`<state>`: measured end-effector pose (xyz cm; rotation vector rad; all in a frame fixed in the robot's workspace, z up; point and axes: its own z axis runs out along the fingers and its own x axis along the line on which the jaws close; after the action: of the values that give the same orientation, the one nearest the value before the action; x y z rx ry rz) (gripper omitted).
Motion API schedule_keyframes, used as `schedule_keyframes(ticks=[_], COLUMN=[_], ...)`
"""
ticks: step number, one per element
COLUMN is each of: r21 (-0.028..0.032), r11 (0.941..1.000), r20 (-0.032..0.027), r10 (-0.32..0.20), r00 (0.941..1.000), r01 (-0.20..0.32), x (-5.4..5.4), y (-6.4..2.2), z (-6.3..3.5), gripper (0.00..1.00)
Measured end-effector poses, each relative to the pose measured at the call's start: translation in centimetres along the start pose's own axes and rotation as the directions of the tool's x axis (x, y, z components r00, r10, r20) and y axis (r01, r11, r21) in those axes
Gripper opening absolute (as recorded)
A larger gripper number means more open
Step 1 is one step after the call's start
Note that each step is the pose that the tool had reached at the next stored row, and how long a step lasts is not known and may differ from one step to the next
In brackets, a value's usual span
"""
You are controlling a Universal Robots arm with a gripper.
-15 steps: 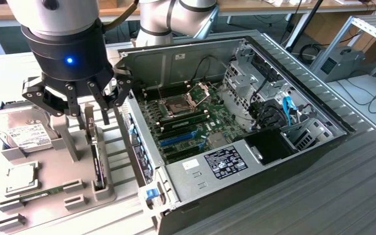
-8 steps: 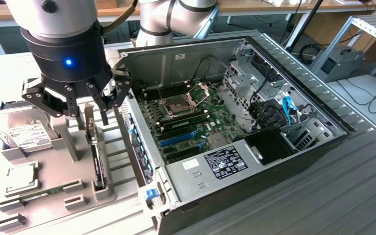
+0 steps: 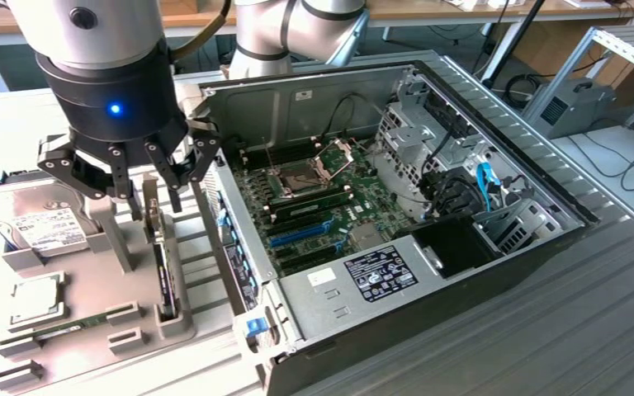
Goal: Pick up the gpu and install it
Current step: 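Pick up the gpu and move the gpu toward the slot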
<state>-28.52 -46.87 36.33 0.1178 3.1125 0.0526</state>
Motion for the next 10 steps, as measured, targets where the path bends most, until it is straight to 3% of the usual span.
schedule_keyframes(ticks=[10], r21=[0.0], r11=[1.0], r20=[0.0], r10=[0.0], r00=[1.0], r01=[0.0], x=[0.1], y=[0.21], z=[0.59], gripper=[0.42])
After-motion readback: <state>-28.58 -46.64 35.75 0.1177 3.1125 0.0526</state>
